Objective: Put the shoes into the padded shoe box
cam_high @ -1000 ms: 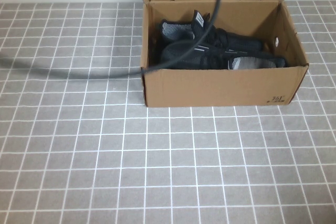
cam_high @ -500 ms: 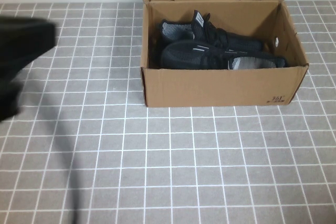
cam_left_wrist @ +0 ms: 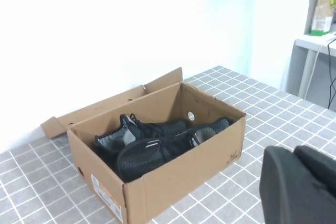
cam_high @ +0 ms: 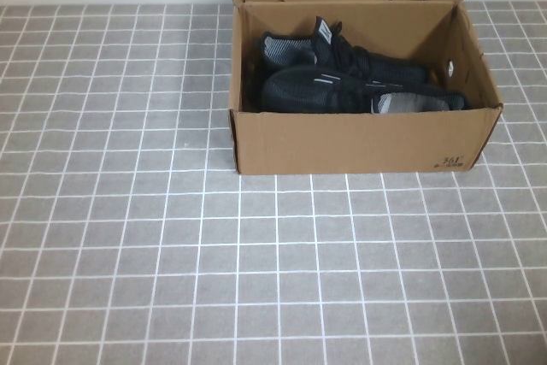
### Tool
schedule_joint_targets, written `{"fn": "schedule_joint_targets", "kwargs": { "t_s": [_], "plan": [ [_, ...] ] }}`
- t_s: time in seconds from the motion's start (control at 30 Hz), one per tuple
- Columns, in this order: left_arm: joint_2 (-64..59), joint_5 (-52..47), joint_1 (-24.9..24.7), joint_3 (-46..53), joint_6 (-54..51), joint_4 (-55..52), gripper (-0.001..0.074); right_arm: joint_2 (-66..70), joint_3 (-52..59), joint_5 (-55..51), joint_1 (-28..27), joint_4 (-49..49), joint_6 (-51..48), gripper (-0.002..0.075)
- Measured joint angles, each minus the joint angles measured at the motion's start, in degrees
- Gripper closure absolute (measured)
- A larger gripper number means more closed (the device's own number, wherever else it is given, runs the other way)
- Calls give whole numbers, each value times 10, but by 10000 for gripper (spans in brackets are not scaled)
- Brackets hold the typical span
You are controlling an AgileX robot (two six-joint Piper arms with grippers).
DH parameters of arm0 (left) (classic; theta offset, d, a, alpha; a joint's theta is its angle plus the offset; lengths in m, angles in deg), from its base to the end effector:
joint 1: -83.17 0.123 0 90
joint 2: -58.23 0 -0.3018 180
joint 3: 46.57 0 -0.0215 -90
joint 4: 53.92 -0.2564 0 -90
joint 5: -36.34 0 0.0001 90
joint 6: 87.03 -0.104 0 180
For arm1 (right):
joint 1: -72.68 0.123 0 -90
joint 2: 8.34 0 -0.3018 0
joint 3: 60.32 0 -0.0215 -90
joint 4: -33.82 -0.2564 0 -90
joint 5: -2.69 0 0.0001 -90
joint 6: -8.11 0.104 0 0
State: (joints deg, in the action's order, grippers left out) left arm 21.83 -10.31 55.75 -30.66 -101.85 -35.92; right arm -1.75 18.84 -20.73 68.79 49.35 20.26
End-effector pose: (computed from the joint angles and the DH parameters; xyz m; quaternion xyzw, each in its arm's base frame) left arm 0.0312 -0.0425 0.4625 0.2633 0.7032 -0.2257 0.6207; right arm 0.0515 -0.0146 0.1653 0.0434 0.8094 -0.0740 0.5810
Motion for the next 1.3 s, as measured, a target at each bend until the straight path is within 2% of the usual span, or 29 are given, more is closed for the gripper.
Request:
{"fn": "schedule_joint_targets", "kwargs": {
  "t_s": [0.2, 0.33, 0.53, 0.77, 0.93, 1.1, 1.3],
  "plan": [
    [1, 7, 0, 4, 0, 1, 736, 0, 0, 0, 0, 0, 0, 734],
    [1, 64, 0, 20, 1, -5, 736, 0, 0, 0, 0, 0, 0, 734],
    [16, 147, 9, 74, 12, -82, 737, 0, 0, 0, 0, 0, 0, 734],
    [62, 275, 68, 227, 26, -107, 737, 0, 0, 0, 0, 0, 0, 734],
    [90, 331, 109, 343, 30, -108, 737, 0, 0, 0, 0, 0, 0, 734],
    [138, 382, 116, 461, 52, -108, 737, 0, 0, 0, 0, 0, 0, 734],
    [238, 502, 128, 599, 71, -108, 737, 0, 0, 0, 0, 0, 0, 734]
  ]
}}
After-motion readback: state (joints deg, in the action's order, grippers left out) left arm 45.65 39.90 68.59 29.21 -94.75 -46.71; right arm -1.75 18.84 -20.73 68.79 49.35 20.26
